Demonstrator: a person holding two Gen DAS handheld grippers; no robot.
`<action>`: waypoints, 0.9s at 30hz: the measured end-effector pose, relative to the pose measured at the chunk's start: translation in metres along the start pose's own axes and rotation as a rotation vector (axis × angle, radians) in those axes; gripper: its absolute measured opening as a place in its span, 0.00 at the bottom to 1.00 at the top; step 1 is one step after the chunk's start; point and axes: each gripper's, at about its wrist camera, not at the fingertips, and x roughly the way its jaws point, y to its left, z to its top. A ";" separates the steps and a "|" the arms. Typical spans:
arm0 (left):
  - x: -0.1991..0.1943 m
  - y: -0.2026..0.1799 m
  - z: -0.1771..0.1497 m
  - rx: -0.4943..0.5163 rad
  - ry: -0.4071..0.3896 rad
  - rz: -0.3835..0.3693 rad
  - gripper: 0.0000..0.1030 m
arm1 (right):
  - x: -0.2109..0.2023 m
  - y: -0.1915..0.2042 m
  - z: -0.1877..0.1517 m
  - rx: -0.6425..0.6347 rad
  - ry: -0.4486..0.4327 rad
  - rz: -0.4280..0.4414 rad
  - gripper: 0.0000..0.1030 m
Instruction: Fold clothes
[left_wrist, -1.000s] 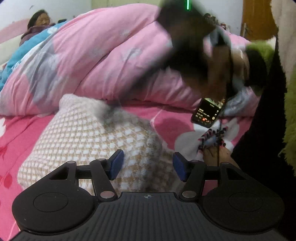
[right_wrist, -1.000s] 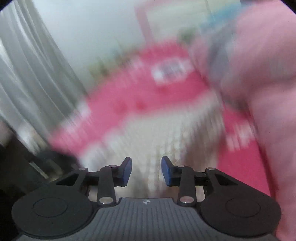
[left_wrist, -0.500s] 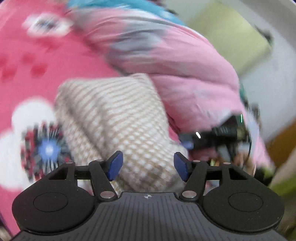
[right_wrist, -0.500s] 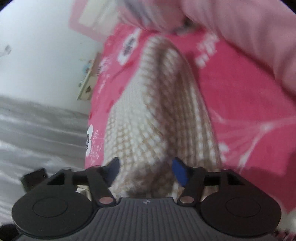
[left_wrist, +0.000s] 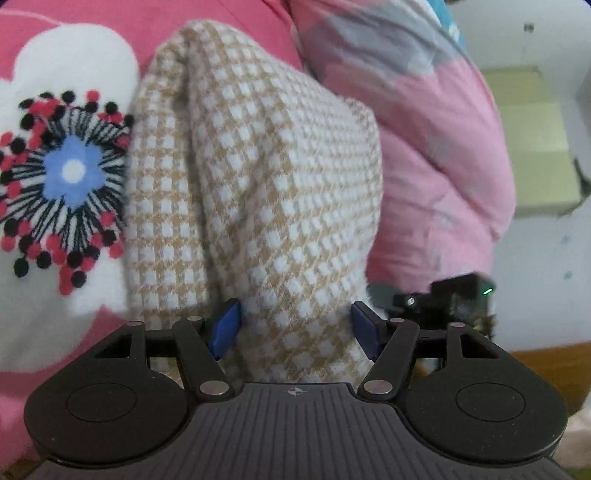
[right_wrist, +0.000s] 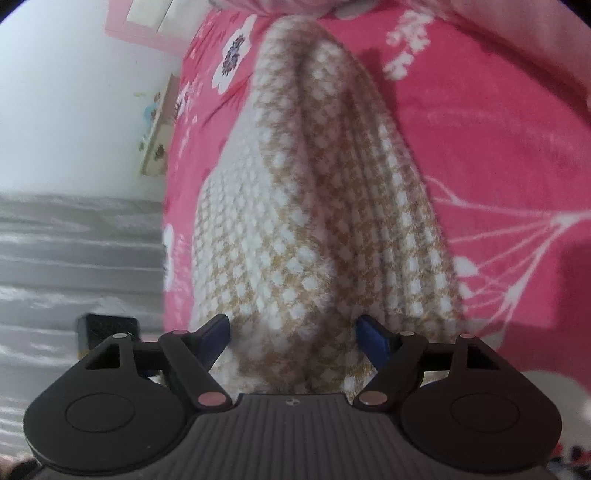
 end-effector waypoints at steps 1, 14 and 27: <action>0.002 -0.001 -0.001 0.002 0.004 0.008 0.63 | -0.003 0.007 -0.001 -0.036 -0.010 -0.022 0.76; -0.022 -0.004 -0.011 0.007 -0.091 -0.120 0.49 | -0.008 0.083 -0.019 -0.350 0.029 -0.046 0.56; -0.007 0.000 -0.038 0.141 -0.106 0.078 0.57 | -0.038 0.108 -0.043 -0.600 -0.090 -0.167 0.56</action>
